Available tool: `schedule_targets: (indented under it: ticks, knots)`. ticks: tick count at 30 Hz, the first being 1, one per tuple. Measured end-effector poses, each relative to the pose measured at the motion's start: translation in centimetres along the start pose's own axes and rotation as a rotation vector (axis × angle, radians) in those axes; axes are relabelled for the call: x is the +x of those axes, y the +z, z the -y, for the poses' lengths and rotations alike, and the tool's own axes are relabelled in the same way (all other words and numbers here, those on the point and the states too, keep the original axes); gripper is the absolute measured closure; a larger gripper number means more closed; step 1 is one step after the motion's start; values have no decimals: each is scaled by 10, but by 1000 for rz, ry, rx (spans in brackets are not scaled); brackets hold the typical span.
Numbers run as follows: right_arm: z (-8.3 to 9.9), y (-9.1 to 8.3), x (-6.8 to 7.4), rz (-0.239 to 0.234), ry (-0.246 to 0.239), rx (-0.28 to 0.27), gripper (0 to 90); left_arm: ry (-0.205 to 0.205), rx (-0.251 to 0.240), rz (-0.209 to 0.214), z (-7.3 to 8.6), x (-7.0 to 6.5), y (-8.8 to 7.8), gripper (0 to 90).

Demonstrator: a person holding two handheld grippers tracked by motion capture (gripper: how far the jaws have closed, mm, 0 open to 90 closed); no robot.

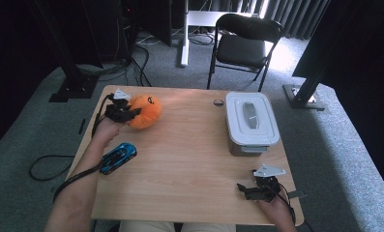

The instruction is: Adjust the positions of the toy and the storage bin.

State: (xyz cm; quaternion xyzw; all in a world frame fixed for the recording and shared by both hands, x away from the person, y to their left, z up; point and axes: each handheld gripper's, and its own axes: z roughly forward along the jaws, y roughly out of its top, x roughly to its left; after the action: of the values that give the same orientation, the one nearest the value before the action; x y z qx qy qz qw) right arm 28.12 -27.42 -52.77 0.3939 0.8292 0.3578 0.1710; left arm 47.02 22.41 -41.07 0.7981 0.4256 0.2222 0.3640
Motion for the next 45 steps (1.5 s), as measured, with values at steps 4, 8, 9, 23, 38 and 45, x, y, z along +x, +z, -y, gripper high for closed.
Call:
schedule_targets:
  ticks: [4, 8, 9, 23, 38, 45]
  knots:
    - [0, 0, 0, -2, 0, 1, 137, 11, 0, 29, -7, -20, 15, 728]
    - [1, -1, 2, -4, -3, 2, 137, 28, 29, 33, -8, -31, 26, 727]
    - [1, -1, 2, -4, -3, 2, 137, 26, 32, 34, -7, -32, 28, 726]
    - [1, -1, 1, 8, 9, 0, 136, -18, 86, 52, 14, -33, 52, 718]
    - [1, -1, 1, 12, 14, 1, 135, -19, 132, 78, 8, -28, 45, 451]
    - [1, -1, 1, 12, 14, 1, 135, -28, 122, 86, 6, -26, 34, 336]
